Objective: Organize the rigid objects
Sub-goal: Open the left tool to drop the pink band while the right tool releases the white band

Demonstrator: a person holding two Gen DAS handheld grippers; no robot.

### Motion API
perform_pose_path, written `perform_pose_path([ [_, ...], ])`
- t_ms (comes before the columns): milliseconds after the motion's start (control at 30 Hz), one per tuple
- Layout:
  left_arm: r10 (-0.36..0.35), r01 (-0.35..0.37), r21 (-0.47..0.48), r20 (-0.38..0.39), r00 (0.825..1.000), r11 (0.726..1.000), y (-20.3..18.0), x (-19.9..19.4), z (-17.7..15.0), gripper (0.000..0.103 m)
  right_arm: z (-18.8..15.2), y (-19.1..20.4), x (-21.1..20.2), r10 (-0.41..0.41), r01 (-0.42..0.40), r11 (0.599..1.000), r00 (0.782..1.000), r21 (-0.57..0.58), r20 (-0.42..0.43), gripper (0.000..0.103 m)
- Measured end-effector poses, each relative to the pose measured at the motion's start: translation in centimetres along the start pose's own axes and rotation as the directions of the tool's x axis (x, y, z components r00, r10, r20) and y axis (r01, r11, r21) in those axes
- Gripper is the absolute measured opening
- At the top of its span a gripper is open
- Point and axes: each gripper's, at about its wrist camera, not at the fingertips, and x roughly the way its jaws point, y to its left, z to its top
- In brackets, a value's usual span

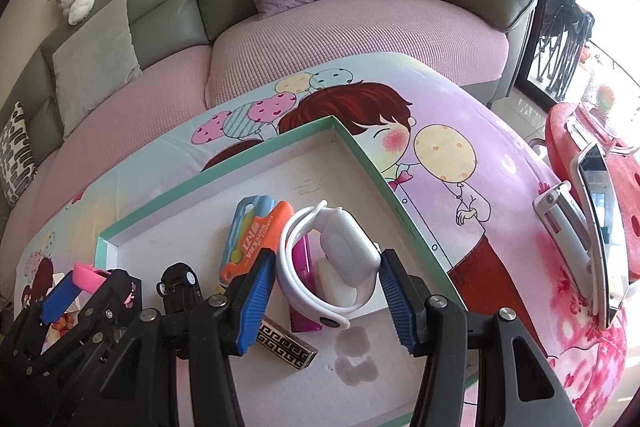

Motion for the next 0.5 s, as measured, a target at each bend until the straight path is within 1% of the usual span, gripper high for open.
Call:
perform_pose_path([
  [167, 0.005, -0.005, 0.005, -0.005, 1.0, 1.0, -0.08, 0.09, -0.06, 0.068, -0.03, 0.15, 0.04, -0.011, 0.011, 1.0, 1.0, -0.009, -0.001, 0.057],
  [233, 0.006, -0.006, 0.007, -0.007, 1.0, 1.0, -0.09, 0.16, -0.06, 0.073, -0.04, 0.12, 0.05, -0.01, 0.01, 1.0, 1.0, -0.008, -0.003, 0.058],
  [367, 0.002, -0.002, 0.006, -0.006, 1.0, 1.0, -0.07, 0.15, -0.1, 0.074, 0.0, -0.01, 0.07, -0.008, 0.008, 1.0, 1.0, -0.001, -0.004, 0.062],
  [500, 0.003, -0.003, 0.009, -0.007, 1.0, 1.0, -0.06, 0.06, -0.11, 0.074, 0.03, 0.04, -0.01, -0.007, 0.007, 1.0, 1.0, 0.0, -0.002, 0.063],
])
